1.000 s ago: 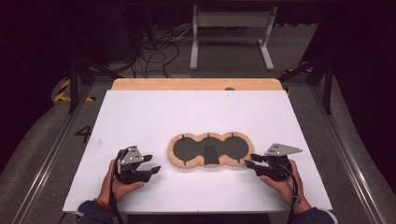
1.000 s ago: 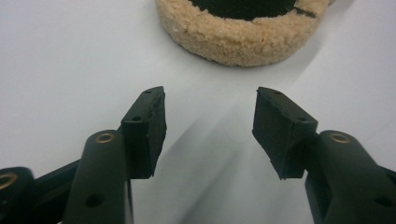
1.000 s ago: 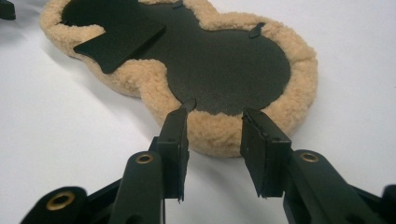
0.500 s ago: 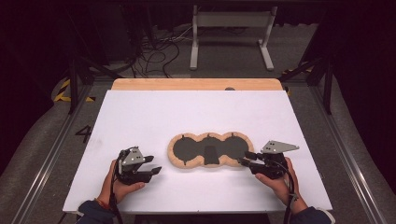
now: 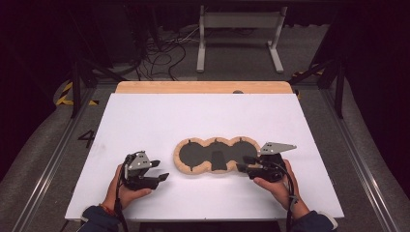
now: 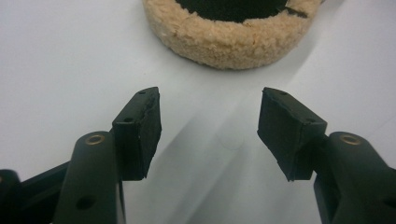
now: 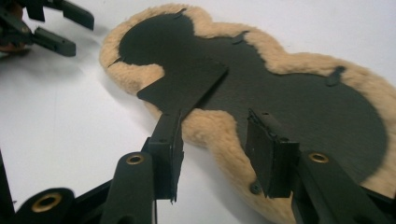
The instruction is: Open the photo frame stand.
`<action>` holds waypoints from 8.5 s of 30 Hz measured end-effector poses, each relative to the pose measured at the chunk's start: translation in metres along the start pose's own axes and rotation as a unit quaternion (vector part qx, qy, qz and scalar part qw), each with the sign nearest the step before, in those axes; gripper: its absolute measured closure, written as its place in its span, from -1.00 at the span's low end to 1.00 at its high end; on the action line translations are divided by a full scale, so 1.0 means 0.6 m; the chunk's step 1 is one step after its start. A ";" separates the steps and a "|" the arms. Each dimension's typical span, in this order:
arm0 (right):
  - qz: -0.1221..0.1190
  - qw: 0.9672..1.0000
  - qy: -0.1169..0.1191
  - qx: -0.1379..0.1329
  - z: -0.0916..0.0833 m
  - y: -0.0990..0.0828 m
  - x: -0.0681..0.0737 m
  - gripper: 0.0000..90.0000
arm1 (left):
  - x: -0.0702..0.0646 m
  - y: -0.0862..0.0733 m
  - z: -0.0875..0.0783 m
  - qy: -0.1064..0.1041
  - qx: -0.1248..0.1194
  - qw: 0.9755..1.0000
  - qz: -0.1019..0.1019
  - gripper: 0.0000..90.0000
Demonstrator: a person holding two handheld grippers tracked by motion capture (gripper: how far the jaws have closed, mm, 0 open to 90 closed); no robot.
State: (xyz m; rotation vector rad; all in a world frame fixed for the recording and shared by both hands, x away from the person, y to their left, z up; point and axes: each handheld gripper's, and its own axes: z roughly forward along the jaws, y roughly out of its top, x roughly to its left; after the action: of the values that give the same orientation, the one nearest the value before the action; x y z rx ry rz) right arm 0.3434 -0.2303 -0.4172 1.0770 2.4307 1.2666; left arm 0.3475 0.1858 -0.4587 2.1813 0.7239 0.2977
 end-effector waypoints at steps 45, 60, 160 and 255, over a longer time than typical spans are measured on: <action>-0.031 0.997 -0.005 0.069 0.068 0.008 0.044 0.85 | -0.013 0.006 0.011 0.006 0.017 1.000 0.016 -0.24; 0.008 0.999 0.032 0.013 0.061 0.019 0.025 0.71 | -0.014 0.007 0.015 0.011 0.017 1.000 0.018 -0.25; 0.311 0.927 0.208 0.029 0.117 0.014 -0.042 0.50 | 0.035 0.047 0.045 -0.063 -0.038 0.995 -0.069 -0.40; 0.074 0.994 0.072 -0.022 0.030 0.009 0.026 0.69 | -0.048 0.064 -0.001 -0.060 -0.089 0.990 0.088 0.38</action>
State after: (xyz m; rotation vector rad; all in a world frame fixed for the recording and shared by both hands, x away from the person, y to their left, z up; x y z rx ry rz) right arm 0.3436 -0.2065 -0.4218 1.2146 2.4501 1.4845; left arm 0.3392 0.1493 -0.4285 2.0753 0.4212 0.3061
